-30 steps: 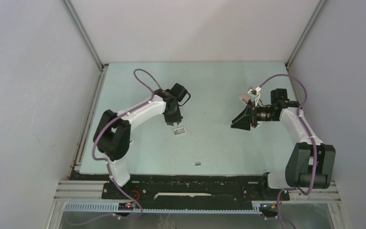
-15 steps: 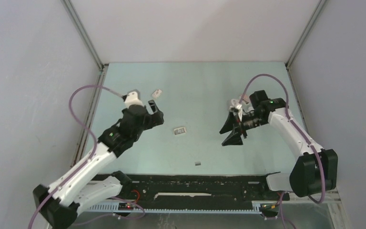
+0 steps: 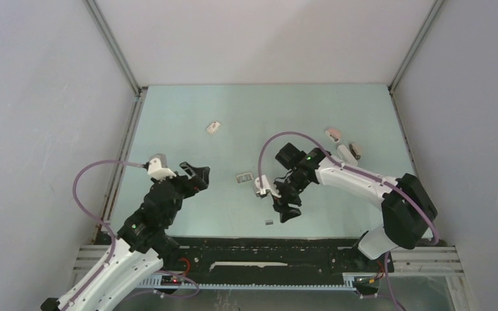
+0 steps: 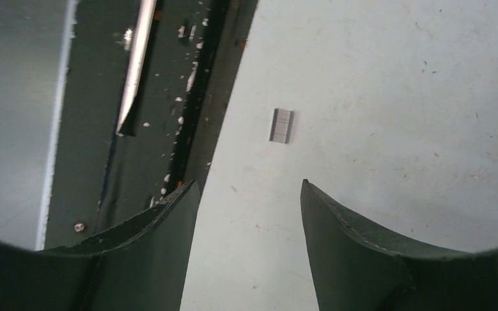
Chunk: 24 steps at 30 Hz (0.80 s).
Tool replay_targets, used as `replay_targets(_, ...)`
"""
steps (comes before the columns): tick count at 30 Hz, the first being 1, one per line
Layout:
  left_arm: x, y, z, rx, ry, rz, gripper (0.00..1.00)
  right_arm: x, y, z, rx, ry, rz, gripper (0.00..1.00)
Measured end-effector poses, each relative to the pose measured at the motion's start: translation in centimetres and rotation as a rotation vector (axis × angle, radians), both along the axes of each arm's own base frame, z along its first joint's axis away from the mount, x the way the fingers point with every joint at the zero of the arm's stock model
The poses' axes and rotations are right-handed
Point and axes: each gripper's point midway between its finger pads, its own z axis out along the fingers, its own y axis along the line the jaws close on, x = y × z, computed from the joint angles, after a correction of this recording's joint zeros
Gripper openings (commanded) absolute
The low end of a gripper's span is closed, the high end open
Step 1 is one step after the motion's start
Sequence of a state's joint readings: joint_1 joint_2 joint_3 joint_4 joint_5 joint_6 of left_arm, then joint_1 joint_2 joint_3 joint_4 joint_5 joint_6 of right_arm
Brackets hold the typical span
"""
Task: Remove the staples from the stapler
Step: Pick up the staple from the center of the board.
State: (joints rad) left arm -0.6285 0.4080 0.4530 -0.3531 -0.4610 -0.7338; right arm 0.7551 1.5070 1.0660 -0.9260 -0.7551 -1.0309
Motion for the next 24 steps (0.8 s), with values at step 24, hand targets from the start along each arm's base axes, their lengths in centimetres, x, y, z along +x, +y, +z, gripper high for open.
replay_targets(24, -0.9, 0.1, -3.0, -0.063, 0.038, 0.010, 1.00, 0.9, 1.1, -4.2, -0.188, -0.129, -0.109, 0.67)
